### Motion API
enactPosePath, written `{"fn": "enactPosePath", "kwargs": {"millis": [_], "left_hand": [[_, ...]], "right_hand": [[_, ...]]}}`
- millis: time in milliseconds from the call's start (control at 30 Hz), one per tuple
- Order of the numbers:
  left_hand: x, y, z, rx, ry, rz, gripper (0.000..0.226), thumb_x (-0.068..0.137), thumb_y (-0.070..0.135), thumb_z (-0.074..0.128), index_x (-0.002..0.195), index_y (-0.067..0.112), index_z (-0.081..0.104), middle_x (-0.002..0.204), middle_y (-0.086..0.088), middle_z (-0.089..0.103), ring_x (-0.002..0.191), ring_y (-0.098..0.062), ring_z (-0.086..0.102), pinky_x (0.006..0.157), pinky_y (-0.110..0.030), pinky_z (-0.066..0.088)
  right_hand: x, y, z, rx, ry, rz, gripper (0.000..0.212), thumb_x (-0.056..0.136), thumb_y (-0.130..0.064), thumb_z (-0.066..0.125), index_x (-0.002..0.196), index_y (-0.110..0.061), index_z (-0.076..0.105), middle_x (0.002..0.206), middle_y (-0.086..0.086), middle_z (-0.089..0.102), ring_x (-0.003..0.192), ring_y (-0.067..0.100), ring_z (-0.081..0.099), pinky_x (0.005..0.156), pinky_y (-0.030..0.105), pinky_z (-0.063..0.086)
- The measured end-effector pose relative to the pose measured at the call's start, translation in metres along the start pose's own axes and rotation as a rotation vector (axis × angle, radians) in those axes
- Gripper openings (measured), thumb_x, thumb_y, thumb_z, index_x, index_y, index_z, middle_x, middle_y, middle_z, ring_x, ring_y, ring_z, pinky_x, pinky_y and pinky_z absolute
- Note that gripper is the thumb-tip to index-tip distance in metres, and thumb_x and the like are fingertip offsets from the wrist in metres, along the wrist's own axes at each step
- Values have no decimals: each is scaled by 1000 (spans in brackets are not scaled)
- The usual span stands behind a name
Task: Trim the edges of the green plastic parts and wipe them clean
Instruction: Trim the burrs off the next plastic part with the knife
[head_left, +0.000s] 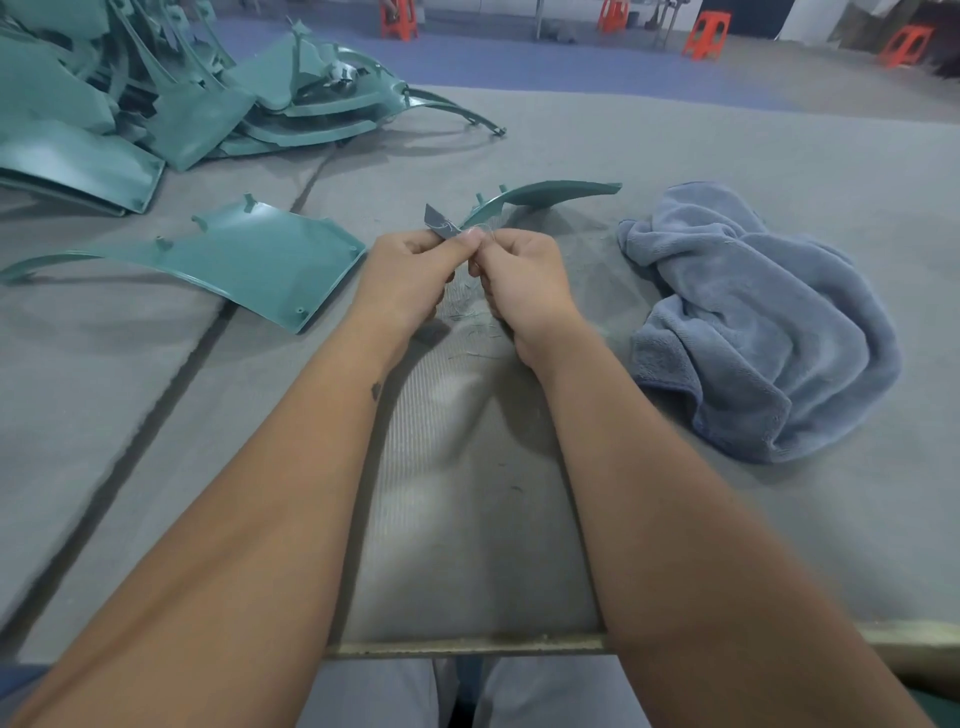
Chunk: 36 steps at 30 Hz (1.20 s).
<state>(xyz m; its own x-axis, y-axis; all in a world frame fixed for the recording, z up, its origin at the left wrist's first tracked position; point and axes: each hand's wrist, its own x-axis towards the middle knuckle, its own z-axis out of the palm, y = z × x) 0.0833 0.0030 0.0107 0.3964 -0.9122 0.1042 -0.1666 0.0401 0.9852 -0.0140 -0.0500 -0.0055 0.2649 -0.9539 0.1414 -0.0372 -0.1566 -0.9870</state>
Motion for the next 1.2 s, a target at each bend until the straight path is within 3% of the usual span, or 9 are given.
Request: {"fn": "enactPosePath", "kwargs": {"millis": [233,333,433,767,867,1000,1100,1167,1200], "left_hand": [[1,-3,0,-9,-6,36,25,90,35,66,79,12,71,61,-4,34,49,-13,26,44,-23,21],[1,-3,2,16,35,62,32,88,38,68,66,15,68,62,-8,33,55,-16,26,50,-30,19],[2,-4,4,48,58,67,38,87,39,69,55,20,62,50,4,34,51,-13,26,49,-29,20],[4,-9,3,71,27,88,34,94,18,60,60,17,60,48,7,35,50,-11,26,48,-28,19],[7,-11,5,90,121,89,24,90,23,66,70,11,59,52,4,27,48,-12,21,50,-30,17],[6,-12,6,80,148,131,39,89,31,68,61,9,53,46,12,25,43,-6,21,45,-25,19],[3,-8,2,138,158,163,29,95,38,57,68,30,64,40,15,41,41,-1,35,46,-18,31],[-1,-7,-6,275,133,245,27,98,38,50,80,34,70,51,22,30,54,-4,47,56,-21,33],[-3,-7,-11,347,101,265,24,99,37,49,98,35,72,106,22,40,69,-2,55,64,-21,36]], "right_hand": [[-2,-2,1,-15,48,-26,43,92,-19,56,50,-18,46,37,-11,31,38,6,22,41,22,19],[-1,-2,1,-7,70,-31,44,92,-20,57,50,-18,47,37,-11,30,40,7,22,43,23,19],[0,-2,2,-18,88,-40,44,93,-21,56,50,-18,47,39,-10,30,43,8,23,45,25,20],[0,-1,6,-45,135,-58,44,95,-23,55,52,-20,48,37,-14,36,41,4,29,49,25,27],[3,-3,-2,126,262,41,47,96,-27,52,50,-20,48,42,-12,39,44,9,30,49,26,26],[5,-2,-9,267,233,70,44,98,-28,50,55,-20,47,45,-7,35,39,9,25,43,25,22],[5,-1,-9,318,166,59,41,99,-28,48,59,-18,48,42,-8,34,36,7,24,37,21,21],[6,-2,-12,324,169,65,40,100,-28,47,62,-16,49,43,-7,34,37,7,24,37,21,21],[6,-2,-14,336,192,80,39,100,-28,47,63,-16,50,44,-7,35,37,7,24,38,21,20]]}}
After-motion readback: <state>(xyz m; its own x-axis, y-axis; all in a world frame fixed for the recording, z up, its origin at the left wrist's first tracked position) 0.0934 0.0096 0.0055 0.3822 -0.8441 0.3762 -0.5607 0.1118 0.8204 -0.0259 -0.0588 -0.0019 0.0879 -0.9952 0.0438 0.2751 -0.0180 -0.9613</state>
